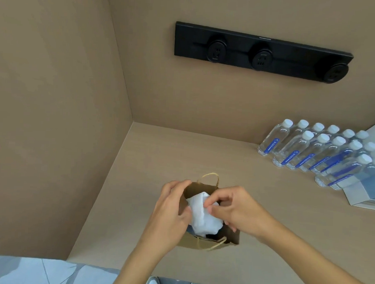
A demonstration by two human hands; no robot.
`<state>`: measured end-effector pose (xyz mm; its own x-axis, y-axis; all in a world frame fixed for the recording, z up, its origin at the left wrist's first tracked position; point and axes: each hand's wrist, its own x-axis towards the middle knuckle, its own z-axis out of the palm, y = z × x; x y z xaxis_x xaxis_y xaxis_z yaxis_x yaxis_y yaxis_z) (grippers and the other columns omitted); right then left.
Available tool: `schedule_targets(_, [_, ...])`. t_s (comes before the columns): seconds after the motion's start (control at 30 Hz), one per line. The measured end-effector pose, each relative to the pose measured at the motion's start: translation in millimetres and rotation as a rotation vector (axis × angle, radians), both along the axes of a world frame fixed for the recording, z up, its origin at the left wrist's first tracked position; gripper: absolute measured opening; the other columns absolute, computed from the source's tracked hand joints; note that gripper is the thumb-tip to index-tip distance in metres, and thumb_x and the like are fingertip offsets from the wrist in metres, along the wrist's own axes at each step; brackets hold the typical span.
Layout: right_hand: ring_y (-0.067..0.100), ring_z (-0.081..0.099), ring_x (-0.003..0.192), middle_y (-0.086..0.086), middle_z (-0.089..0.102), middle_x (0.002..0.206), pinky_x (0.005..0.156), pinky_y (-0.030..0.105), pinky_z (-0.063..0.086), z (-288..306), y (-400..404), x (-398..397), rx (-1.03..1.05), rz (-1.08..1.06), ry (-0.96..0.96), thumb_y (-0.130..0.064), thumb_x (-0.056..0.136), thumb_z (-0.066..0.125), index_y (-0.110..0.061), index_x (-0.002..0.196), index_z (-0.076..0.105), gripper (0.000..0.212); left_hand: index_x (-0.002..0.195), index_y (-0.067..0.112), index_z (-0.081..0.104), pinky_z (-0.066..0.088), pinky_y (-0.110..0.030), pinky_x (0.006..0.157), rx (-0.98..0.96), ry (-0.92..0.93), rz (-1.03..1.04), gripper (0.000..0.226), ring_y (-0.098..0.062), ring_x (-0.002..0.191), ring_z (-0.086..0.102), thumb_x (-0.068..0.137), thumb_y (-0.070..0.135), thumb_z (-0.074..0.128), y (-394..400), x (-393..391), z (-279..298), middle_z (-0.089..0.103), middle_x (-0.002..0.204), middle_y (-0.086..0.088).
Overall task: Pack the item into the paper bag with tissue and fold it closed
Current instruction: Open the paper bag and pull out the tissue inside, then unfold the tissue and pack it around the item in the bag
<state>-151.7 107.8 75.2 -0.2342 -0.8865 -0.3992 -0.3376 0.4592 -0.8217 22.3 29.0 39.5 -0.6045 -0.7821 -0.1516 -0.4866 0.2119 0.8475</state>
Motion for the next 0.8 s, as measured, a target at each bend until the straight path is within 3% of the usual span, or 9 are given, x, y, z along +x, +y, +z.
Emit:
schedule_targets(0.2, [0.010, 0.030, 0.032, -0.009, 0.048, 0.044, 0.037, 0.017, 0.024, 18, 32, 3, -0.211, -0.371, -0.363, -0.006, 0.085, 0.067, -0.010, 0.079, 0.073, 0.009, 0.108, 0.044, 0.059, 0.045, -0.004, 0.073, -0.059, 0.187, 0.151, 0.045, 0.000, 0.093, 0.059, 0.089, 0.004, 0.055, 5, 7, 32, 0.049, 0.108, 0.027])
schedule_targets(0.3, [0.009, 0.028, 0.033, -0.005, 0.048, 0.051, 0.038, 0.016, 0.022, 23, 42, 5, -0.325, -0.468, -0.511, -0.006, 0.082, 0.070, -0.009, 0.083, 0.070, 0.003, 0.102, 0.040, 0.057, 0.048, -0.014, 0.063, 0.024, 0.165, 0.142, 0.032, -0.005, 0.068, 0.058, 0.091, 0.010, 0.054, 13, 14, 45, 0.060, 0.076, 0.019])
schedule_targets(0.4, [0.008, 0.027, 0.032, -0.002, 0.051, 0.056, 0.038, 0.014, 0.024, 32, 49, 6, -0.470, -0.497, -0.634, -0.010, 0.077, 0.074, -0.007, 0.093, 0.067, 0.017, 0.111, 0.038, 0.056, 0.047, -0.023, 0.050, 0.167, 0.168, 0.153, 0.019, -0.007, 0.045, 0.052, 0.095, 0.029, 0.052, 16, 22, 61, 0.060, 0.049, 0.003])
schedule_targets(0.43, [0.008, 0.028, 0.031, -0.001, 0.056, 0.058, 0.038, 0.013, 0.026, 36, 50, 8, -0.514, -0.492, -0.656, -0.012, 0.077, 0.074, -0.009, 0.097, 0.067, 0.022, 0.116, 0.040, 0.055, 0.047, -0.022, 0.046, 0.266, 0.220, 0.149, 0.024, -0.011, 0.043, 0.055, 0.091, 0.039, 0.056, 16, 23, 70, 0.065, 0.050, -0.002])
schedule_targets(0.5, [0.009, 0.030, 0.030, 0.004, 0.069, 0.071, 0.039, 0.013, 0.029, 42, 51, 13, -0.571, -0.483, -0.625, -0.014, 0.075, 0.076, -0.017, 0.105, 0.068, 0.031, 0.122, 0.049, 0.051, 0.051, -0.026, 0.048, 0.488, 0.361, 0.047, 0.057, -0.025, 0.050, 0.064, 0.070, 0.060, 0.070, 19, 22, 87, 0.073, 0.063, -0.016])
schedule_targets(0.6, [0.010, 0.033, 0.030, 0.008, 0.076, 0.086, 0.038, 0.014, 0.032, 47, 50, 21, -0.632, -0.501, -0.515, -0.010, 0.074, 0.075, -0.030, 0.113, 0.068, 0.044, 0.120, 0.059, 0.052, 0.056, -0.031, 0.068, 0.504, 0.517, -0.053, 0.073, -0.032, 0.071, 0.071, 0.054, 0.066, 0.081, 22, 17, 100, 0.074, 0.077, -0.023])
schedule_targets(0.67, [0.010, 0.038, 0.031, 0.008, 0.077, 0.086, 0.036, 0.014, 0.033, 51, 50, 26, -0.671, -0.495, -0.482, -0.007, 0.073, 0.074, -0.035, 0.113, 0.068, 0.049, 0.118, 0.044, 0.062, 0.055, -0.025, 0.071, 0.422, 0.602, -0.023, 0.063, -0.023, 0.074, 0.071, 0.059, 0.045, 0.085, 26, 11, 106, 0.077, 0.082, -0.019])
schedule_targets(0.7, [0.009, 0.040, 0.033, 0.009, 0.077, 0.086, 0.036, 0.015, 0.033, 53, 51, 29, -0.680, -0.487, -0.465, -0.006, 0.072, 0.073, -0.036, 0.112, 0.069, 0.050, 0.107, 0.038, 0.070, 0.055, -0.021, 0.068, 0.369, 0.627, 0.009, 0.049, -0.019, 0.074, 0.072, 0.059, 0.036, 0.083, 28, 8, 107, 0.079, 0.084, -0.015])
schedule_targets(0.8, [0.013, 0.042, 0.042, 0.008, 0.077, 0.084, 0.039, 0.016, 0.037, 59, 54, 33, -0.683, -0.478, -0.375, -0.007, 0.070, 0.072, -0.035, 0.107, 0.072, 0.046, 0.091, 0.030, 0.077, 0.056, -0.021, 0.061, 0.164, 0.608, 0.105, 0.028, -0.018, 0.073, 0.073, 0.064, 0.024, 0.080, 33, 0, 110, 0.080, 0.084, -0.005])
